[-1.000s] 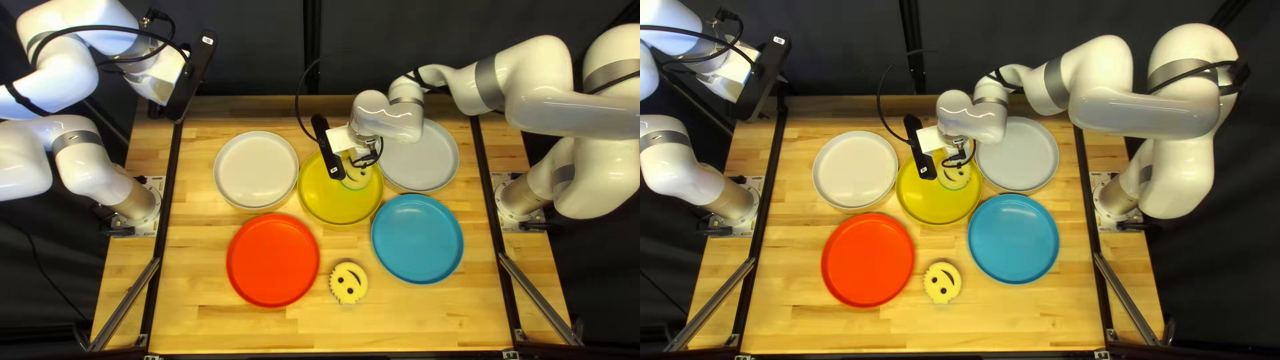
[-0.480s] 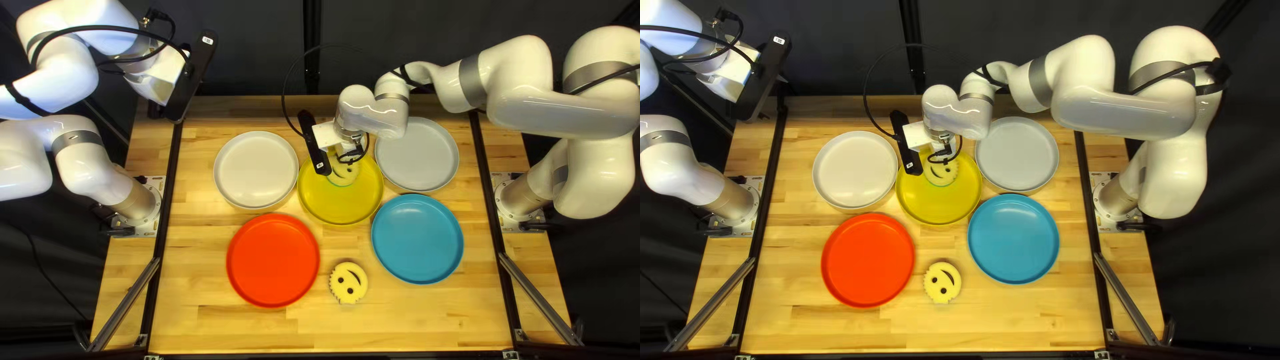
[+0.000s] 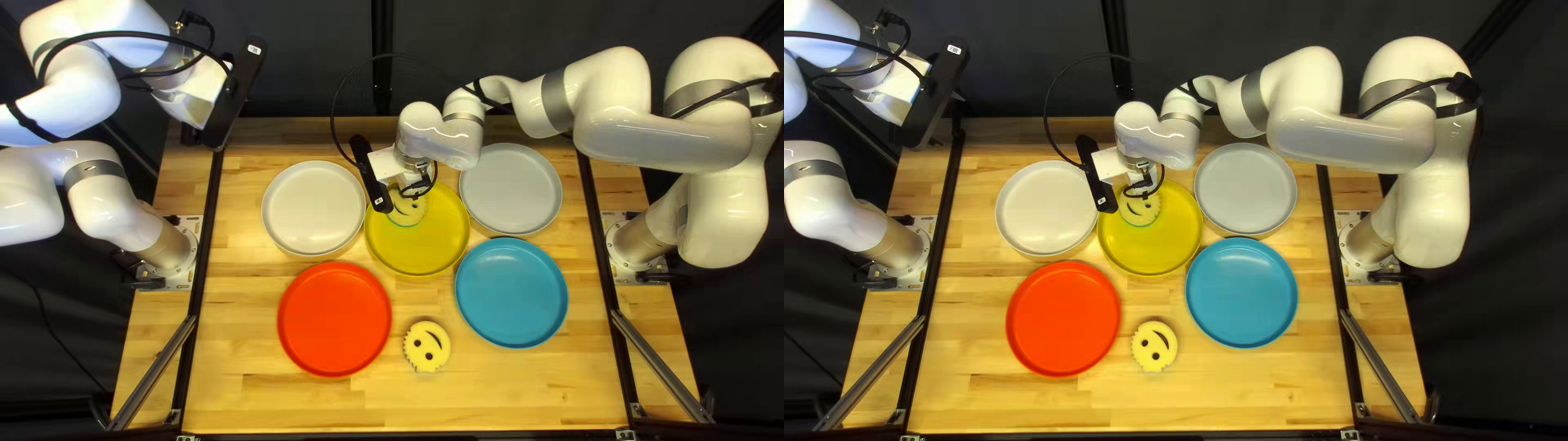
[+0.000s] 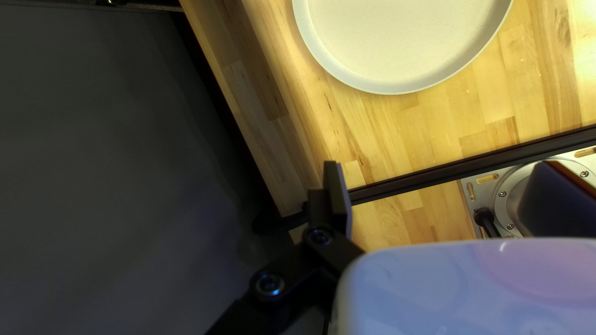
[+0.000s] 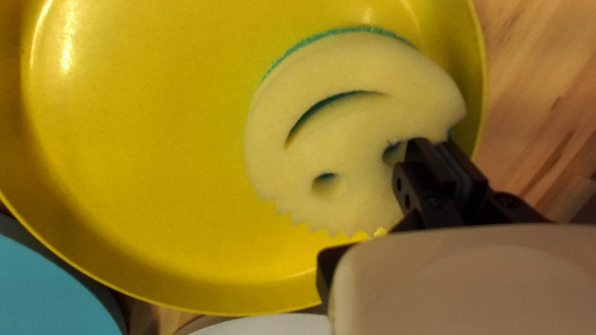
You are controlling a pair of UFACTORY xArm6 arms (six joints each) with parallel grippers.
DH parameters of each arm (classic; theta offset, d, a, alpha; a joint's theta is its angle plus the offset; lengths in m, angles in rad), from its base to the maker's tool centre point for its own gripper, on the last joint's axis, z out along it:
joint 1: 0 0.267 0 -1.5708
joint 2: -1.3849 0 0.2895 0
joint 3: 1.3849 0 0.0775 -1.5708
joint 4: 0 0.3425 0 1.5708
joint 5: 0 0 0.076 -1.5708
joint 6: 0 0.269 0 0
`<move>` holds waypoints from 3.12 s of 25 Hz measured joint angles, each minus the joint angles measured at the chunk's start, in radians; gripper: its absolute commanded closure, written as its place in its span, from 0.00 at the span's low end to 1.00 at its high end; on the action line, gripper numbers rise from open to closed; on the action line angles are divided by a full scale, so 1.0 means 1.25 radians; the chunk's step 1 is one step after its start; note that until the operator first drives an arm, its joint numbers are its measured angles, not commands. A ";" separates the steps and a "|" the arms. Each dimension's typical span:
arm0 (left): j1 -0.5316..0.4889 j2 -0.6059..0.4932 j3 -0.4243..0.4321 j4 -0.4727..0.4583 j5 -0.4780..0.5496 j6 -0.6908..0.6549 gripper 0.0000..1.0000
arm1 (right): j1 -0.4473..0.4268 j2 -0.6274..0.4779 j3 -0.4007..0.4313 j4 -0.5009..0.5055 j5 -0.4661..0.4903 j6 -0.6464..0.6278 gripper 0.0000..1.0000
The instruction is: Pick up sponge and scrub the plate
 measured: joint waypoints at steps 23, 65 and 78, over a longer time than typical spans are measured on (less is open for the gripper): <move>0.000 0.000 0.000 0.000 0.000 0.000 0.00 | 0.008 -0.046 0.072 0.010 -0.027 0.015 1.00; 0.000 0.000 0.000 0.000 0.000 0.000 0.00 | -0.016 -0.257 0.206 -0.008 0.049 0.047 1.00; 0.000 0.000 0.000 0.000 0.000 0.000 0.00 | -0.171 -0.431 0.391 0.021 0.062 -0.007 1.00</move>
